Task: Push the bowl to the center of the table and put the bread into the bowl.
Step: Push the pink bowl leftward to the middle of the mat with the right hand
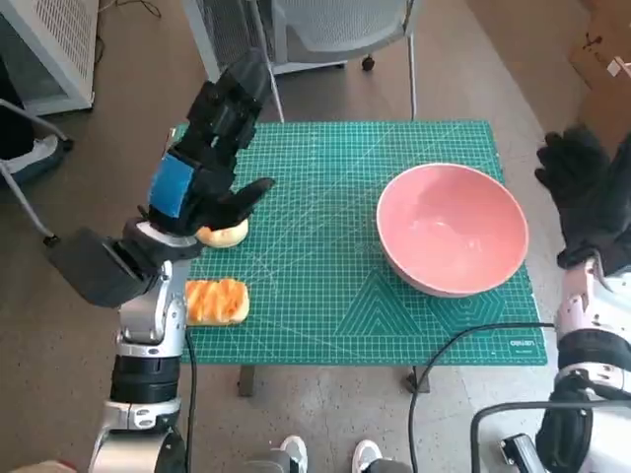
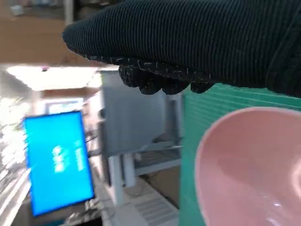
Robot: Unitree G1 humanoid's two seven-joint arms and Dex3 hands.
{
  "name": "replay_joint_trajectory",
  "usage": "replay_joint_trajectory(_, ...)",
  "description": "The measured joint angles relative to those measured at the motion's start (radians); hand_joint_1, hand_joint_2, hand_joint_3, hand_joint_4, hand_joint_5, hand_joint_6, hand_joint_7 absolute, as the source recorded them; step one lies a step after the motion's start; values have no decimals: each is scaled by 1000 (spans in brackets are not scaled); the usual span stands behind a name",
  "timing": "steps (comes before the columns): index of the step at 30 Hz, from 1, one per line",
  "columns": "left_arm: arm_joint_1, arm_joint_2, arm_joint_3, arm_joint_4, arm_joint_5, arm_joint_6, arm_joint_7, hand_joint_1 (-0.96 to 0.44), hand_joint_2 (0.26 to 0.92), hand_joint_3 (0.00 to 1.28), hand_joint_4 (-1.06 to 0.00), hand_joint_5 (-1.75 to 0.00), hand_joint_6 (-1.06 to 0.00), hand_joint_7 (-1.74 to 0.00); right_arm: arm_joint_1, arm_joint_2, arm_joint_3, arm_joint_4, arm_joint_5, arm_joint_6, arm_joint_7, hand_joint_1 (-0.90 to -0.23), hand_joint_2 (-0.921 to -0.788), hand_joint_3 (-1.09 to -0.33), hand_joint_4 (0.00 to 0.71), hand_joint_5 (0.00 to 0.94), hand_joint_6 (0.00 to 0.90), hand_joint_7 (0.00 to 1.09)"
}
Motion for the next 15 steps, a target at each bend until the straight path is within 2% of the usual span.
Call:
replay_joint_trajectory(7, 1, 0, 0, -4, 0, 6, 1, -522, 921, 278, 1, 1, 1, -294, 3, 21, -10, 0, -2, 23, -10, -597, -921, -768, 277, 3, 405, 15)
replay_joint_trajectory(15, 15, 0, 0, -26, 0, 19, 7, -522, 921, 280, 1, 1, 1, -291, 18, 50, -8, 1, -31, 23, -15, -611, -921, -778, 277, 2, 400, 10)
